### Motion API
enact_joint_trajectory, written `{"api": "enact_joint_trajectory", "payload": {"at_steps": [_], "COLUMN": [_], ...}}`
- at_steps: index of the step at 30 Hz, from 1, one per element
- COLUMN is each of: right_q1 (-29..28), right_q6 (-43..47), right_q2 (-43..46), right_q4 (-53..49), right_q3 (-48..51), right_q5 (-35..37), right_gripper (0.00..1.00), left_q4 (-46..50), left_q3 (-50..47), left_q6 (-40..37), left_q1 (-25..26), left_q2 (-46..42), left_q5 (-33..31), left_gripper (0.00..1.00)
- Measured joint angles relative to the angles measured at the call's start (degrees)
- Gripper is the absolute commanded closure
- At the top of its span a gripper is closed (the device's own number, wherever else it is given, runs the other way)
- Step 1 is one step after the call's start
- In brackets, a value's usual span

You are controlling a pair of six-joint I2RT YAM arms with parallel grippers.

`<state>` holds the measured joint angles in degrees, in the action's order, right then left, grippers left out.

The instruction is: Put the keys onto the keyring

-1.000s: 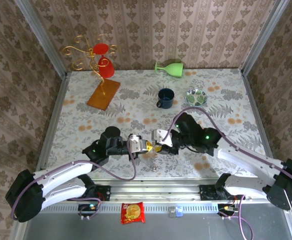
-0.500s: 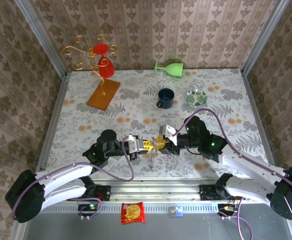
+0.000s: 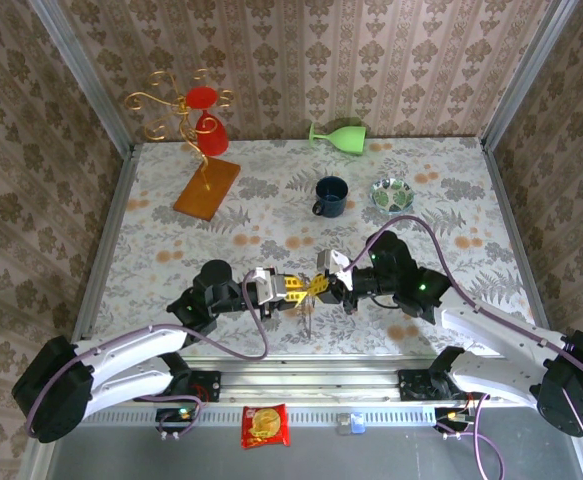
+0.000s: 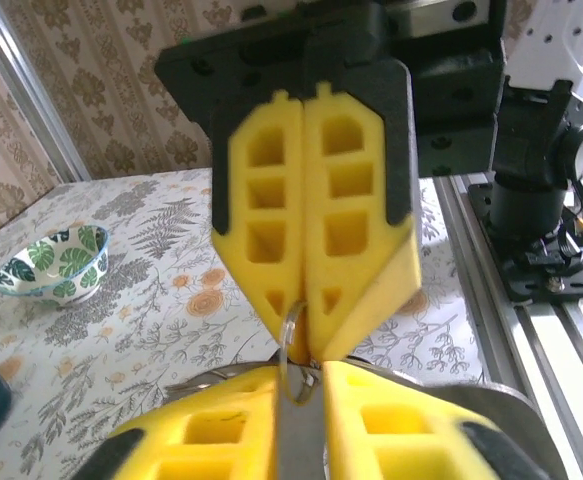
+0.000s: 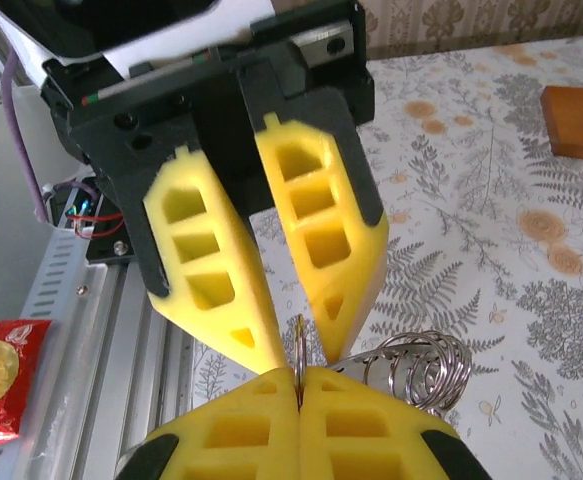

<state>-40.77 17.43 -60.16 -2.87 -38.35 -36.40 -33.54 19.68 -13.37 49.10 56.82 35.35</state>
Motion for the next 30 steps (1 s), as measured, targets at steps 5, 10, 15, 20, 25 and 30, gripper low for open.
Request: {"api": "enact_joint_trajectory", "payload": {"at_steps": [5,10,15,20,25,30], "right_q1": [-0.3,-1.8,-4.0,-5.2,-5.4,-3.6], "right_q6": [5.4,12.4,17.5,19.8,19.0,14.1], "right_q2": [-1.6,-4.8,-7.9,-9.2,-9.2,-5.2], "right_q4": [-8.9,-18.1,-24.5,-27.0,-27.1,-20.1], "right_q3": [-4.4,-11.2,-16.0,-17.6,-17.7,-11.9], "right_q5": [1.6,4.7,8.4,10.8,11.5,8.9], "right_gripper": [1.00,1.00,1.00,1.00,0.86,0.70], "left_q4": [6.0,12.6,16.3,20.3,21.4,18.7], "left_q3": [1.5,4.9,6.5,8.1,8.6,7.4], "left_q6": [-2.3,-5.5,-7.6,-9.6,-10.7,-10.2], "left_q1": [0.0,0.0,0.0,0.0,0.0,0.0], "left_q2": [-1.7,-1.9,-1.5,-0.4,-0.3,-0.5], "left_q5": [-1.2,-1.5,-1.2,-0.5,0.3,0.0], "left_gripper": [0.76,0.77,0.82,0.92,1.00,1.00]}}
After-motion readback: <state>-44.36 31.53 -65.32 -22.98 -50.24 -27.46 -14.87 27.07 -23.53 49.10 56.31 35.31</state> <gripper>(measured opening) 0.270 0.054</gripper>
